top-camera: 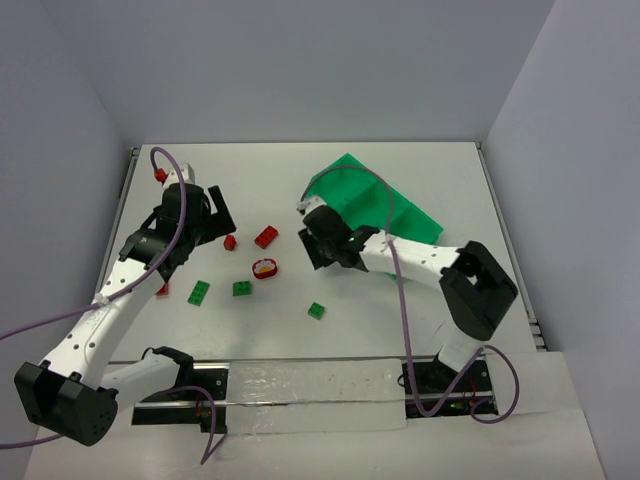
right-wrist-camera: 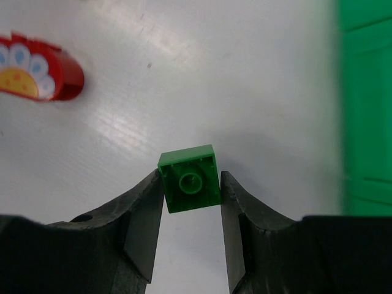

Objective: Sort the legos into containers by color

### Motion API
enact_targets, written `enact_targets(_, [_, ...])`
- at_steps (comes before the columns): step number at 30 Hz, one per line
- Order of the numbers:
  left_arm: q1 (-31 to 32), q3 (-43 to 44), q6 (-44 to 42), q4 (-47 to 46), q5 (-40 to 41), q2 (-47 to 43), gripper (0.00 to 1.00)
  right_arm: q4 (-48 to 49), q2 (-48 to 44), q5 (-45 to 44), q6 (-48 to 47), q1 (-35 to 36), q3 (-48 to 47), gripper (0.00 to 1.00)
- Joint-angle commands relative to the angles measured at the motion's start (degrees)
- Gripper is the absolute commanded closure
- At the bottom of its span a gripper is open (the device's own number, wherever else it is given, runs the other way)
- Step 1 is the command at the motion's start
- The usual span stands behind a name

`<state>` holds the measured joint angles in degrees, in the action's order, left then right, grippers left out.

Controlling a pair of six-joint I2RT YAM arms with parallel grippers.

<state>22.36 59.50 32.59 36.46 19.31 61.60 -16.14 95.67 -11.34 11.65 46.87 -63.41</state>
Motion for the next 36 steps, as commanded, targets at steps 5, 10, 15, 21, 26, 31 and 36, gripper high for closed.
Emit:
enact_targets(5, [0.3,2.6,0.2,0.6,1.0,-0.2,0.01,1.5,-5.9,-4.0,5.6,-12.7,-1.7,0.60])
enact_targets(10, [0.2,2.6,0.2,0.7,1.0,-0.1,0.01,0.7,-1.3,-5.7,5.1,-17.7,-4.9,0.57])
enact_targets(15, [0.2,2.6,0.2,1.0,1.2,-0.3,0.01,1.2,2.7,-7.2,5.4,-20.2,-7.4,0.33])
enact_targets(21, [0.2,3.0,0.2,1.6,1.7,-0.6,0.01,0.2,2.0,-8.0,5.0,-20.1,-8.9,0.12])
enact_targets(26, [0.2,2.6,0.4,1.1,1.6,-0.7,0.01,0.4,-7.5,-8.0,2.7,-15.5,-4.8,0.16])
enact_targets(31, [0.2,2.4,0.5,1.1,2.2,-0.1,0.01,0.3,-14.1,-5.2,1.0,-5.8,2.6,0.14])
enact_targets(36, [0.2,2.3,0.5,0.8,2.0,0.2,0.01,-0.3,-14.4,0.2,2.1,4.1,7.9,0.11])
